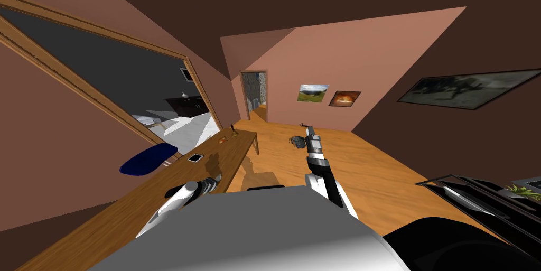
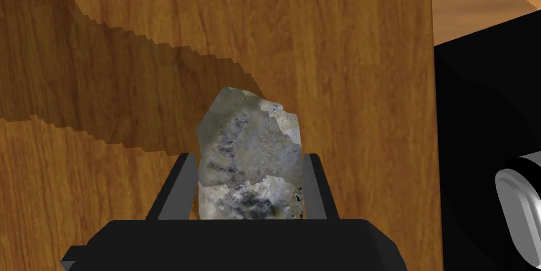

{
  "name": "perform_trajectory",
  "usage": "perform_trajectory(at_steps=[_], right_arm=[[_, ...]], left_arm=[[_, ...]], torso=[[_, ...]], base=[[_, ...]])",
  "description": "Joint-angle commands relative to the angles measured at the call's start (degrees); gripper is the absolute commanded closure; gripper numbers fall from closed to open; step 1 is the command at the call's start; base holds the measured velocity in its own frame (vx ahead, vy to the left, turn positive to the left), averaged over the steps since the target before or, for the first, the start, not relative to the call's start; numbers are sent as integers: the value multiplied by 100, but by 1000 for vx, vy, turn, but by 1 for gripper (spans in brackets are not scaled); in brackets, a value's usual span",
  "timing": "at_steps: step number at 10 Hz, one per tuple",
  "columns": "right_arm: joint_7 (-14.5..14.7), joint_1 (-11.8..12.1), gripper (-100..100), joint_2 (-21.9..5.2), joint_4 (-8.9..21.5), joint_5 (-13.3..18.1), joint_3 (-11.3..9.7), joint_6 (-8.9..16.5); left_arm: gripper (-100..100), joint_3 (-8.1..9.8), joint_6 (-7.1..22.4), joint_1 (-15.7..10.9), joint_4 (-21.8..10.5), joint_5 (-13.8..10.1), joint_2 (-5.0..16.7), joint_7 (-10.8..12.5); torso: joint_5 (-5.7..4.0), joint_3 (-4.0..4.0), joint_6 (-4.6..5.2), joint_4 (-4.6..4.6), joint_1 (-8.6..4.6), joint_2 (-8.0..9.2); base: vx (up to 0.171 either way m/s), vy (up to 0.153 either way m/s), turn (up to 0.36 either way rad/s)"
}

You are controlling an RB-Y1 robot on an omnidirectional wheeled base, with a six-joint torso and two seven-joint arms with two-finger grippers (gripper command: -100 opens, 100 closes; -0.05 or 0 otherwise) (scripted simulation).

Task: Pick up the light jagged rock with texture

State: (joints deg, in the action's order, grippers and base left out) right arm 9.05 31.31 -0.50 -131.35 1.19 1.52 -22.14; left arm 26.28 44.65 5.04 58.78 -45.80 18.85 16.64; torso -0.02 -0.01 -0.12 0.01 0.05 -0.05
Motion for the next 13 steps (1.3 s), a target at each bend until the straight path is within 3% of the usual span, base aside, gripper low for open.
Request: perform_trajectory(at_steps=[1,4,5,6,12,13], right_arm=[[0,0,0,0,0,0,0,0],[0,0,0,0,0,0,0,0],[0,0,0,0,0,0,0,0],[0,0,0,0,0,0,0,0],[0,2,0,0,0,0,1,0],[0,2,0,0,0,0,1,0]], left_arm=[[100,0,0,0,0,0,0,0],[100,6,-10,-2,5,1,9,0],[0,7,-11,-2,5,1,9,1],[100,-19,104,45,132,-4,2,-55],[100,-160,721,301,866,-55,-25,-418],[100,-139,616,271,768,-48,-24,-358]], torso=[[0,0,0,0,0,0],[7,-8,3,-6,4,-12],[7,-9,3,-6,3,-12],[7,-9,3,-6,3,-13],[5,-31,2,-15,-10,-50],[5,-32,0,-16,-13,-51]], base=[[0,0,0],[0,0,0],[0,0,0],[61,-17,280],[97,-36,259],[43,-29,73]])
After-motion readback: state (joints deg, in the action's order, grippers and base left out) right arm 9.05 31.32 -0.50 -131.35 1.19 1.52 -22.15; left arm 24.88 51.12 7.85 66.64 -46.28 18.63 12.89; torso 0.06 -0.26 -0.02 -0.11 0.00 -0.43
